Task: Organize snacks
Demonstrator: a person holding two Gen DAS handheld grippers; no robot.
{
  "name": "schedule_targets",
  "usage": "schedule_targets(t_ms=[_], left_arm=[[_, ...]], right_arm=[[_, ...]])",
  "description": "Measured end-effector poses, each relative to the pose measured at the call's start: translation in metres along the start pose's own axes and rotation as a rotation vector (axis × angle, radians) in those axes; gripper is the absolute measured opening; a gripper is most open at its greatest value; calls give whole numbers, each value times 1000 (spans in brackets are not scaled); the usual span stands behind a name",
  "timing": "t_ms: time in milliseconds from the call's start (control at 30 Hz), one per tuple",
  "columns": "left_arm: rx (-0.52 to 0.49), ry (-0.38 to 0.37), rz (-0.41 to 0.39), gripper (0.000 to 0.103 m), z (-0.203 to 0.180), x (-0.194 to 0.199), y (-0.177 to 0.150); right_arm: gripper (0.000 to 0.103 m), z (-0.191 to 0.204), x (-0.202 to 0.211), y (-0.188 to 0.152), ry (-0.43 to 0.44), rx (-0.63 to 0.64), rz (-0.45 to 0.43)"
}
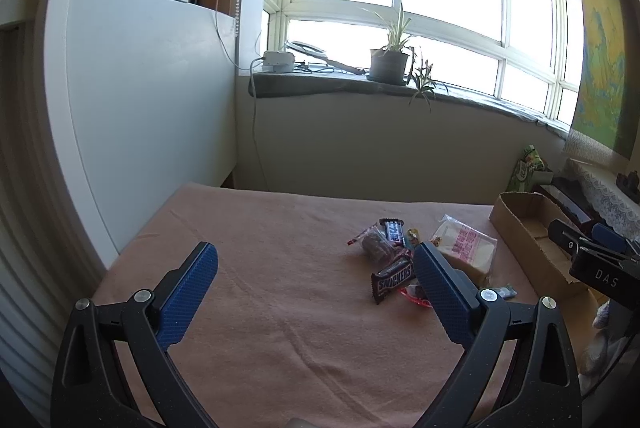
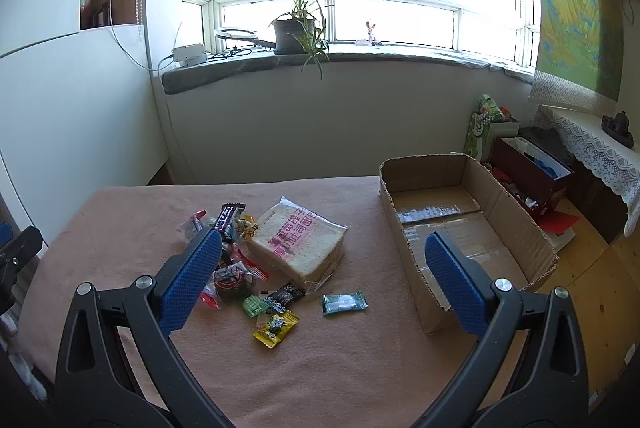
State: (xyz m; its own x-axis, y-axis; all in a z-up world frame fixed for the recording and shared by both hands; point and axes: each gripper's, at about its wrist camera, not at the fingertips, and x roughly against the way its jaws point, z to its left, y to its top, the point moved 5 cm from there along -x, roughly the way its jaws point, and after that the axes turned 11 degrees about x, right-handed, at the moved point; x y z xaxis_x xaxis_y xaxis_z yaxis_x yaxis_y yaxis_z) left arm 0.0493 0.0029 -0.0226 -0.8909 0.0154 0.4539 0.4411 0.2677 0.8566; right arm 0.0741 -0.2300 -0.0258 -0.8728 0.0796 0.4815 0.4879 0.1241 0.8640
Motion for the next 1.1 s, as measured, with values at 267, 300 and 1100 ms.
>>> schedule_targets(t_ms=[267,300,1100], left_arm=[[-4,-8,-8,98,-4,2,2],[-5,-9,-9,98,-5,2,2],[-3,-18,-7,98,-8,2,1]], right_arm=[[103,-2,1,1,-8,-5,-6],[103,-2,2,1,-9,-6,-8],[103,-2,3,2,-8,-5,-5]])
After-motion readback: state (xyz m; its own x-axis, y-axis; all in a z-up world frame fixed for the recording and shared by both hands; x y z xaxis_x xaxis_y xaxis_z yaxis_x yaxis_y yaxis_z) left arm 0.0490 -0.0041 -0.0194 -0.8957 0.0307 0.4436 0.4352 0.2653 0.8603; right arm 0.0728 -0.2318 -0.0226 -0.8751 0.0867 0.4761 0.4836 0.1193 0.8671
